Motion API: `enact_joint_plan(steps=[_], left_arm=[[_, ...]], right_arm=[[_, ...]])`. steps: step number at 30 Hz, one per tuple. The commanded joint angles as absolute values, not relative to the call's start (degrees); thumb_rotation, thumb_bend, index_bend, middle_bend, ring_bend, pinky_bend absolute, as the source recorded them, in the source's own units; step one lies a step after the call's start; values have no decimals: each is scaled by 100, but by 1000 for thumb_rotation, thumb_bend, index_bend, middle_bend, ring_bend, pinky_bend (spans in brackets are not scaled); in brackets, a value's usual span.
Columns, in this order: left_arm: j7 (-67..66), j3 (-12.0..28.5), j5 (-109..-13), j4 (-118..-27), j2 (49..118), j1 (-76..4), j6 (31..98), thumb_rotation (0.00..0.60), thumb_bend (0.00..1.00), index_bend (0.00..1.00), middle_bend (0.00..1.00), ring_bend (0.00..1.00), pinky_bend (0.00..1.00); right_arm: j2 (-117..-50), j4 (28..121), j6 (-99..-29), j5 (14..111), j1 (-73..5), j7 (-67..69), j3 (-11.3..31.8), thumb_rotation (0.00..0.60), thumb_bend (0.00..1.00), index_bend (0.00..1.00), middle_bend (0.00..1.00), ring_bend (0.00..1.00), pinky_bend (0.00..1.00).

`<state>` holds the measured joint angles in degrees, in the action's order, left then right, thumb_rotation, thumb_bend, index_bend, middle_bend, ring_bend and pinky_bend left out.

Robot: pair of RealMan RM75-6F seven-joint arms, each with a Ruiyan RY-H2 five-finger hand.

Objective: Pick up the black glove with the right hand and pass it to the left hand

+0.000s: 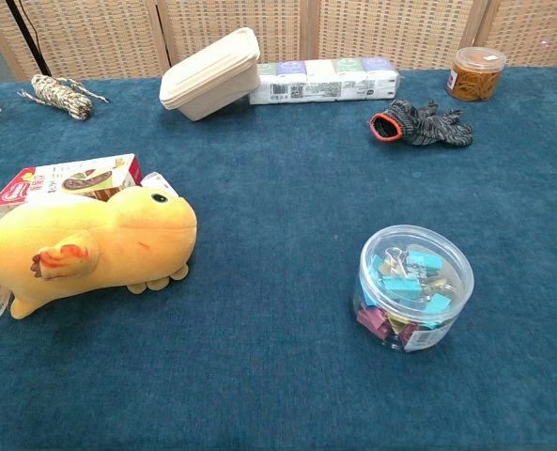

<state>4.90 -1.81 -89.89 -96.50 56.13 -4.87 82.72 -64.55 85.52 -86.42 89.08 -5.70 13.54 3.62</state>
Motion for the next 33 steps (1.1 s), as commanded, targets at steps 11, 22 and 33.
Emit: enact_joint_plan(steps=[11,22,33], left_arm=[[475,-183,-8999,-9657,5620,-493,8262,600,72,0,0,0,0],[245,-112,-8840,-9724,5699,-535,8180,600,72,0,0,0,0],[137,-34,-8633,-9765,5726,-577,8080,600,72,0,0,0,0]], right_arm=[[-6489,8531,-8533,8926,-621,1353,337,600,0,0,0,0,0],[-6616,8391,-7164,8710,-1592,1841,640,600,0,0,0,0,0],[-7434,7193,-5534,8318,-2984,2481,1077,600,0,0,0,0,0]])
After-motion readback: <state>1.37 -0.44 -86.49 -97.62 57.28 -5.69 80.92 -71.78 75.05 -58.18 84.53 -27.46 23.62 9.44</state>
